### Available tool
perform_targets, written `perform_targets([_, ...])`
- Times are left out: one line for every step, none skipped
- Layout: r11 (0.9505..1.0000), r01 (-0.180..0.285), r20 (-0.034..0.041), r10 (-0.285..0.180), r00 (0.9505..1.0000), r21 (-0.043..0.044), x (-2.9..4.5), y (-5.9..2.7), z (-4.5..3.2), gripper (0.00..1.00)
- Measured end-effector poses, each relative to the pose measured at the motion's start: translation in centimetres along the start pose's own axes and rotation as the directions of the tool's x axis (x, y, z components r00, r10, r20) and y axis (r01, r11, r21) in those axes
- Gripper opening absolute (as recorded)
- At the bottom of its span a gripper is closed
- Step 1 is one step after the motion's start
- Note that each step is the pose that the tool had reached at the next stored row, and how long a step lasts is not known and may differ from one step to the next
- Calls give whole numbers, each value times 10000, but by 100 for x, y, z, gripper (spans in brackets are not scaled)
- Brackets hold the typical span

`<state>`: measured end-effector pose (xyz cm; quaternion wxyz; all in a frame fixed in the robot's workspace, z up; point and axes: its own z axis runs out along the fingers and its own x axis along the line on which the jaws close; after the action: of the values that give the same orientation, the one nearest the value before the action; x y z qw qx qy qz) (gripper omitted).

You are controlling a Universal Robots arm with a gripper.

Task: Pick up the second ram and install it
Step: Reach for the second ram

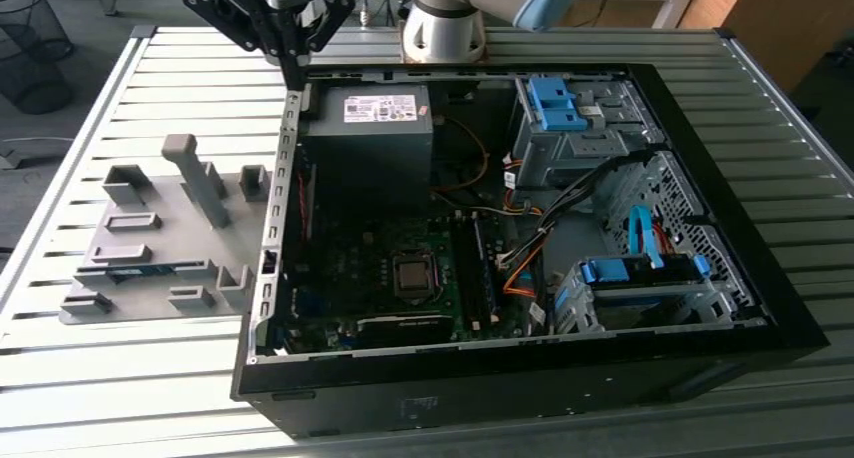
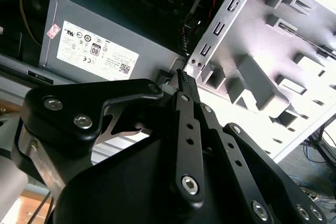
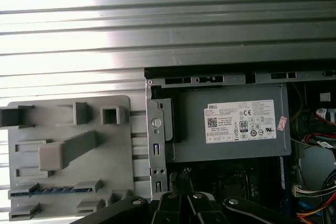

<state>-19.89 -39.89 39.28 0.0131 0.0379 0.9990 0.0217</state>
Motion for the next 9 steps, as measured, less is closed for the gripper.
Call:
perform_targets([10000,0,0,0,10000,1,8,-1,0,11])
perform_targets([10000,0,0,0,10000,0,15,-1,0,11])
perform_targets([10000,0,0,0,10000,0,23,-2,0,11])
perform_targets([10000,-1,0,1,10000,0,30,-2,-1,11])
perform_targets([10000,-1,-1,1,10000,1,37,-3,-1,11])
perform_targets([10000,0,-1,0,10000,1,45,-3,-1,11])
perform_targets([10000,-1,-1,1,10000,1,52,-4,-1,11])
perform_targets([10000,-1,-1,1,10000,1,60,-4,-1,11])
perform_targets([10000,-1,0,1,10000,1,67,-5,-1,11])
